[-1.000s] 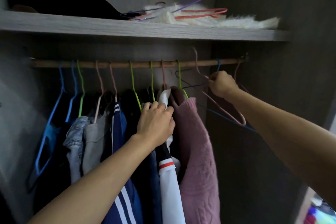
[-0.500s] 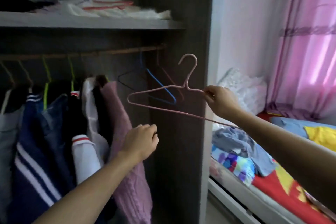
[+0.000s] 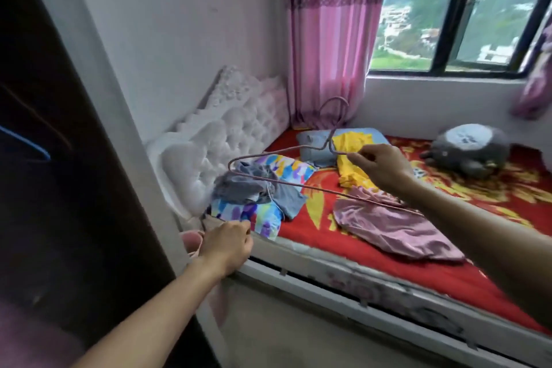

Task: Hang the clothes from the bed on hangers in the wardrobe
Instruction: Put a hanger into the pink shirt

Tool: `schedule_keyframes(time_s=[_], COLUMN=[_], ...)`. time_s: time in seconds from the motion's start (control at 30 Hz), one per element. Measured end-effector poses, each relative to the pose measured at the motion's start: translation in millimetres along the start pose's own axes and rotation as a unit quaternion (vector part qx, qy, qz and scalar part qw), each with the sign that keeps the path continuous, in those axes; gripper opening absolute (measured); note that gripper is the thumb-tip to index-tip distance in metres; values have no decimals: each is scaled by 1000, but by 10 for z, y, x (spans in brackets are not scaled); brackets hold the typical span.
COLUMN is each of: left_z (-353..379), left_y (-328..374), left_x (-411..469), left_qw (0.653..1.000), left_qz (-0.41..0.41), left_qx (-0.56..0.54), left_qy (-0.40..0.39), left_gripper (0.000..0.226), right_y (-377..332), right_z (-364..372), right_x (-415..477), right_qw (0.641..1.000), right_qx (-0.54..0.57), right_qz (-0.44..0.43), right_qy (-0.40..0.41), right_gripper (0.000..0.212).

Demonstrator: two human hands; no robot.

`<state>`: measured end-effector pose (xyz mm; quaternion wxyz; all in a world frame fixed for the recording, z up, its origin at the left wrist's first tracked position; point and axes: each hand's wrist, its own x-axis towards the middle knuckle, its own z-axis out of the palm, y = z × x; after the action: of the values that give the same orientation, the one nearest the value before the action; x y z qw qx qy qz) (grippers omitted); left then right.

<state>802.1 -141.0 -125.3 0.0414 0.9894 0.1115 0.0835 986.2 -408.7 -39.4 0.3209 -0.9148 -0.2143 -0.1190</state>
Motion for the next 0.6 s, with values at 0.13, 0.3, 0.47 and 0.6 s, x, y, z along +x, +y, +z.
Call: schedule_keyframes(time_s=[0.13,0.3,0.47,0.6], left_z=[414,884,1253,1545], left_y=[332,723,1245,1732], left_x=[751,1775,2607,3031], left_qw=[998,991,970,952], left_qz=[53,108,193,248], left_qx=[1,-11,1,-10], left_qy=[-32,-84,-146,-180], left_gripper=[20,24,22,25], right_y=[723,1545,2241,2795], right_z=[-165,-304,-306,-315], right_x=[175,517,651,527], right_qw=[996,981,950,918], right_qx=[-35,-51,-61,-58], right_qz=[80,178,297,380], right_qy=[27,65,78,96], right_gripper=[39,39,47,46])
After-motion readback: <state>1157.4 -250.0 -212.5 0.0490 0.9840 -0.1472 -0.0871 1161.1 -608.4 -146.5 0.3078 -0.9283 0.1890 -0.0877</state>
